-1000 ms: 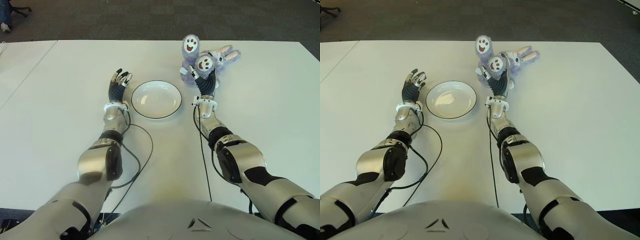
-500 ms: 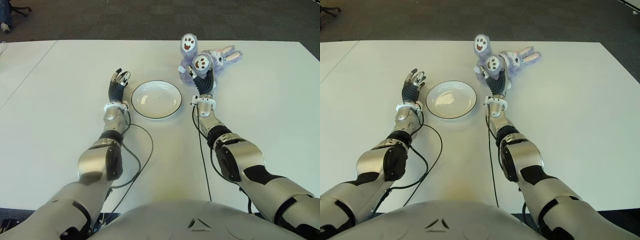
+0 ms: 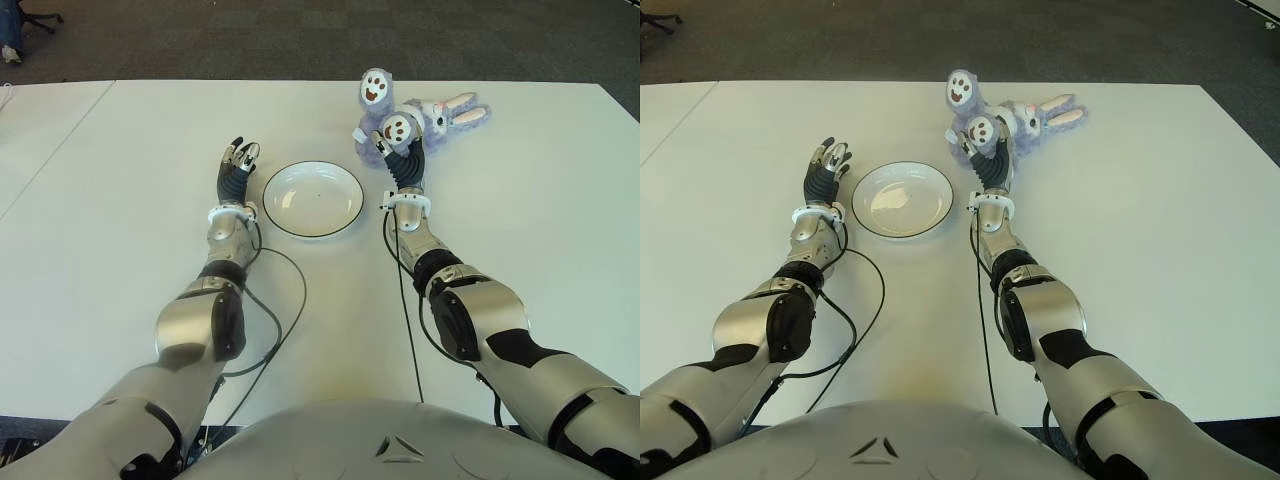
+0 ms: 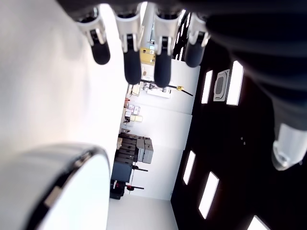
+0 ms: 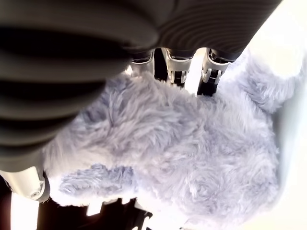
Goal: Put the doll into the plate.
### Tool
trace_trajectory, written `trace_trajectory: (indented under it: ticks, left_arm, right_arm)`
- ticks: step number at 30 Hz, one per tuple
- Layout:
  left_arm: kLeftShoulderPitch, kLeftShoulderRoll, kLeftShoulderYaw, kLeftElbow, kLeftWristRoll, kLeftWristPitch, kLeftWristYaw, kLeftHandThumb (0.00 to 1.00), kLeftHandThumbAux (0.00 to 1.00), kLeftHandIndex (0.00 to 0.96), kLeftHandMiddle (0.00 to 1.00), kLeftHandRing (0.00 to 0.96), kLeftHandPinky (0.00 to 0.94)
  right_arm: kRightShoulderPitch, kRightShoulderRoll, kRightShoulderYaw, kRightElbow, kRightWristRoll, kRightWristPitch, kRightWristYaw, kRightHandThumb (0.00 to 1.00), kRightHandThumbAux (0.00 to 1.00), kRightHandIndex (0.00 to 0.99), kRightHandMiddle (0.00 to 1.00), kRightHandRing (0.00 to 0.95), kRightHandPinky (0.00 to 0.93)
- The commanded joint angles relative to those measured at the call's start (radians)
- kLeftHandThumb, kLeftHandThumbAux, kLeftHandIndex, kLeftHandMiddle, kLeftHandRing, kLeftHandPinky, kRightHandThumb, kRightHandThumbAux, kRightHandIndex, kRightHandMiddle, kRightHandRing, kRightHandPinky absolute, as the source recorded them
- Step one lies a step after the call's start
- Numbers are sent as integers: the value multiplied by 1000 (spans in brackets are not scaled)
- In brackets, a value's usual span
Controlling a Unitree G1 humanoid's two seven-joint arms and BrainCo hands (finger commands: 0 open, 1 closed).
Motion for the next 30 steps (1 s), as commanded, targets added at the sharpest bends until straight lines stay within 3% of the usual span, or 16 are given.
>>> trace_trajectory:
  ticks: [1,5,6,7,9,10,13,14,19,26,30]
  left_arm:
    - [121,-48,7,92,1,123,13,0,514,133,201,173,110]
    - [121,-48,6,93,2,125,16,0,513,134,202,172,109]
    - [121,-48,6,93,2,125,16,0,511,135,201,170,120]
    - [121,-48,7,93,1,126,16,0,511,135,201,170,123]
    - [121,-48,8,93,0,126,16,0,508,139,212,181,122]
    - [120,-49,9,93,0,127,16,0,507,140,216,184,124]
    - [120,-49,12,93,-3,126,11,0,507,142,222,190,132]
    - [120,-49,13,93,-5,125,10,0,508,145,227,196,138]
    - [117,-51,17,93,-9,127,6,0,509,154,235,205,138]
    - [116,-52,16,93,-6,126,10,0,514,153,231,202,134]
    - [116,-53,15,93,-4,122,12,0,509,147,224,196,124]
  right_arm:
    - [-17,1,-15,21,22,40,29,326,583,147,0,0,0]
    - [-23,-7,-20,25,31,53,60,327,619,137,33,26,77]
    - [-24,-9,-22,25,33,57,69,332,648,150,120,139,172]
    - [-28,-14,-27,27,40,66,89,335,655,153,142,168,196]
    - [-33,-21,-36,30,49,79,116,638,719,373,316,378,417]
    - [-35,-23,-40,30,53,84,126,675,725,402,398,472,520]
    - [-40,-27,-48,31,61,98,144,690,726,415,502,569,620]
    - [-42,-28,-50,32,63,102,147,693,724,419,591,645,690]
    - [-59,-29,-56,33,67,126,117,700,721,430,732,762,782]
    - [-72,-27,-57,33,63,148,66,705,718,435,801,812,818]
    - [-77,-30,-59,33,65,151,65,705,718,436,822,828,791]
